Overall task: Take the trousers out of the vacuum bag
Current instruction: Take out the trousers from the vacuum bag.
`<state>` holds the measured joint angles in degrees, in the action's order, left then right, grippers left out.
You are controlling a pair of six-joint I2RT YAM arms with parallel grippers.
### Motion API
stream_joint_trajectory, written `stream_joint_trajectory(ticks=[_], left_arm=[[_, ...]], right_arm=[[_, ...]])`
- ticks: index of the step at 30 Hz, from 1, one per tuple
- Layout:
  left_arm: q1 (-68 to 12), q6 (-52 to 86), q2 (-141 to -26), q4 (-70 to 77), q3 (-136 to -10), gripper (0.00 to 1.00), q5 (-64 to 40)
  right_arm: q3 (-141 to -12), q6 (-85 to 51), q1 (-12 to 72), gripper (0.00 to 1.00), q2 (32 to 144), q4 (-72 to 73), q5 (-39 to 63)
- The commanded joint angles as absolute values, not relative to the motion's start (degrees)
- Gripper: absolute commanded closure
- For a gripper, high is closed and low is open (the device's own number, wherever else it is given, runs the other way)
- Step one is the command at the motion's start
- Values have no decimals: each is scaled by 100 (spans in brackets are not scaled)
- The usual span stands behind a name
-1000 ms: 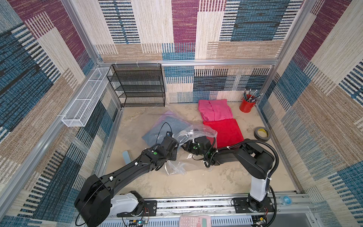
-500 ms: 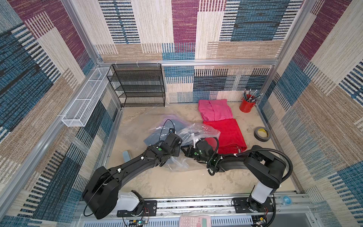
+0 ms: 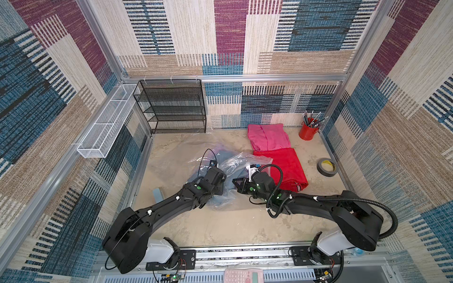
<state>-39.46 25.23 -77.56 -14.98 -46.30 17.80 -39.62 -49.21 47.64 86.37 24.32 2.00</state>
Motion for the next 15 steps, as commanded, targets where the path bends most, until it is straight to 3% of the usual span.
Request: stream_joint_trajectory(ticks=[1,7,15], left_arm=[[-3929,2377,-7661,-1762,-4535,100,1901],[-3937,2276,-7306,-1816,-4504,100,1414],[-4470,2577,-7030,-2275,-4554,100,1257]], right_arm=[[-4036,-4808,4600,100,8578,2855,199],[-3701,-4914,4459,99,9015,3299,765],[-3243,-5168,4342,70,9519,4427,1124]])
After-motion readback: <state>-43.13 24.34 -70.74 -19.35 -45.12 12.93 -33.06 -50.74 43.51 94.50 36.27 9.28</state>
